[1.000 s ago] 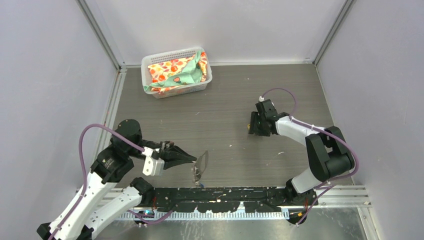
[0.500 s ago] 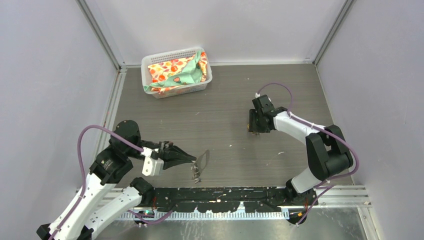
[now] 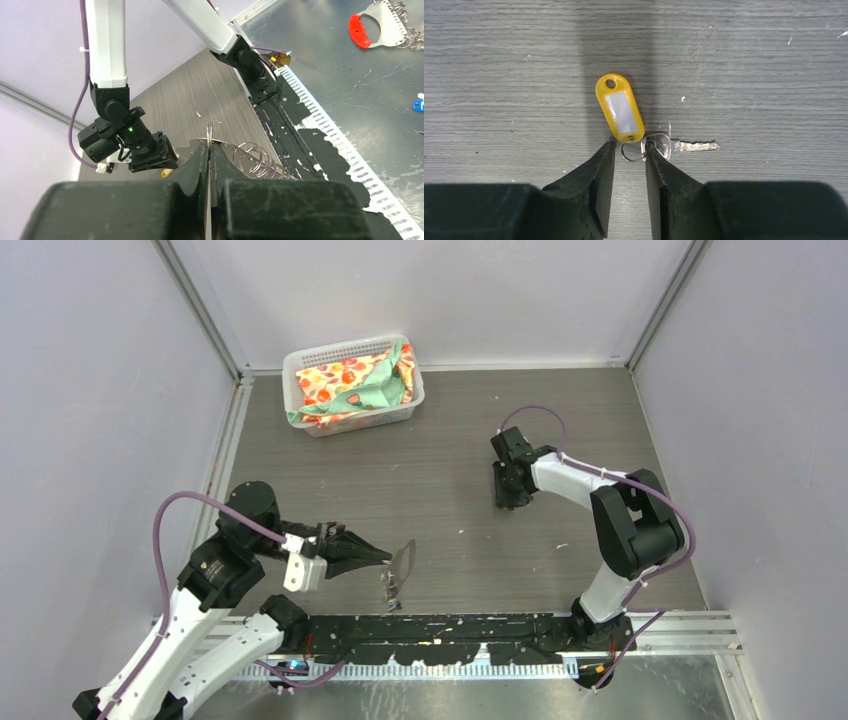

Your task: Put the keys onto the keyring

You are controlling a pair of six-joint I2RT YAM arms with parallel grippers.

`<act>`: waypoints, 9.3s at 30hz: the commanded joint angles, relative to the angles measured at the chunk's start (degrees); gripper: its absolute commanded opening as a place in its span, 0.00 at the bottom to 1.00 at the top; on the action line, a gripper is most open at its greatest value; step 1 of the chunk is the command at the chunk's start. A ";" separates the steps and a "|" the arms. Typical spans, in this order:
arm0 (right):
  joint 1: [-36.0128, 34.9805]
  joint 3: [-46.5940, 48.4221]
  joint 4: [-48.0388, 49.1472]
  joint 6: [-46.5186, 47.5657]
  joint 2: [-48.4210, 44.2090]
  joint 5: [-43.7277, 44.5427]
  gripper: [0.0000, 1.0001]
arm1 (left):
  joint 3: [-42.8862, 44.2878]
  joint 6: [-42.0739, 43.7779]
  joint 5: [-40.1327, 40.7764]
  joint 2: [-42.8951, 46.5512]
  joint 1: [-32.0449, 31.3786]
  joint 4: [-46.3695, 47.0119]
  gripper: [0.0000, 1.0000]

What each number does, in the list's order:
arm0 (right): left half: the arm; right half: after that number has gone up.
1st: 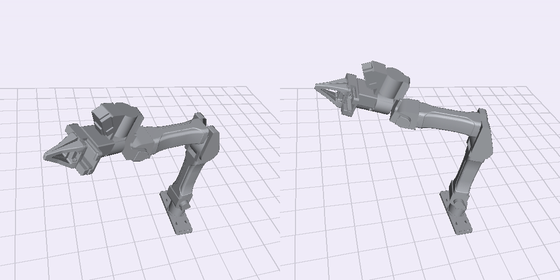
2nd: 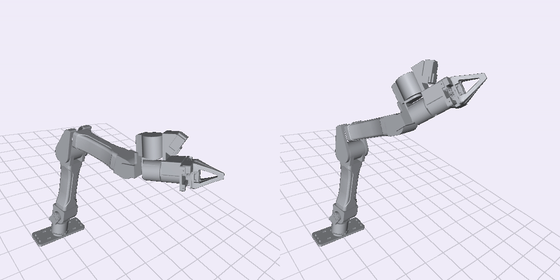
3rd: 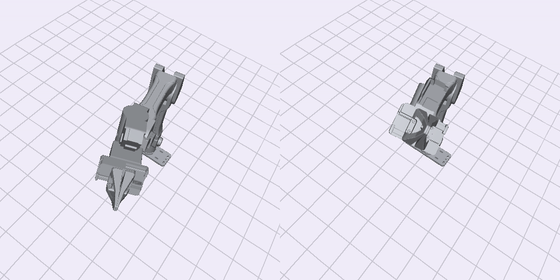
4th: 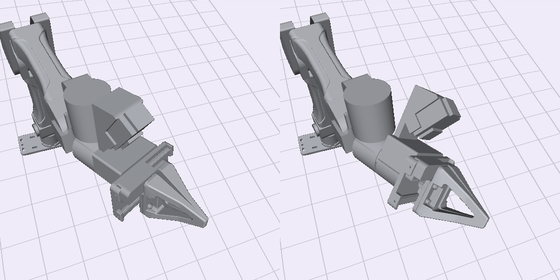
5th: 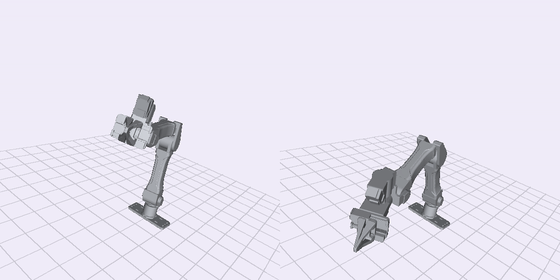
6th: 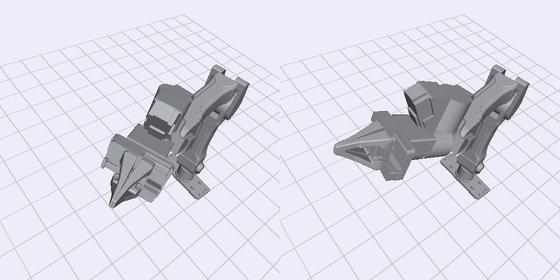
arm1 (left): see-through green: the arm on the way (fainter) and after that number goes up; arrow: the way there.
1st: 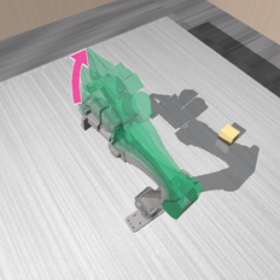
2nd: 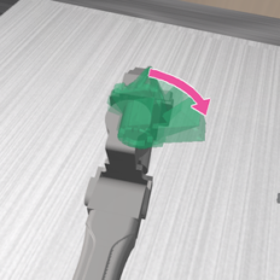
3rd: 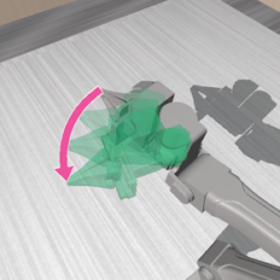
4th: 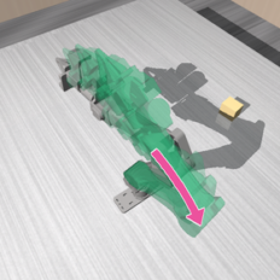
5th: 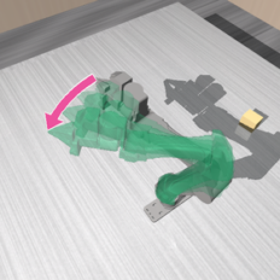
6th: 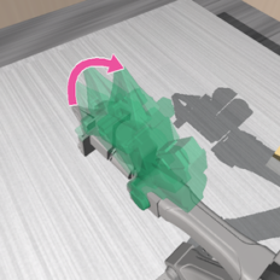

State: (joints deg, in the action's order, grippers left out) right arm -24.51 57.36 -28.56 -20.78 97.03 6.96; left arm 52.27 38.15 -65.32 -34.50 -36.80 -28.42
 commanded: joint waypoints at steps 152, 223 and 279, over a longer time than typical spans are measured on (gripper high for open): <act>-24.46 -13.53 27.99 4.43 -12.71 5.21 0.64 | 3.49 -5.53 6.78 -0.32 -0.21 1.81 0.00; -25.85 -6.01 16.05 -15.14 -4.15 3.30 0.53 | 3.87 -5.41 7.55 0.57 -0.21 2.09 0.01; -22.82 1.02 14.96 -12.20 1.81 10.70 0.36 | 2.84 -5.16 8.76 2.42 -0.23 1.46 0.01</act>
State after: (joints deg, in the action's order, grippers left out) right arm -47.51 55.92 -14.66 -33.89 98.30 15.40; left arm 54.28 33.36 -56.95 -32.64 -36.80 -28.53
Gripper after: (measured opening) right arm 0.374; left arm 0.009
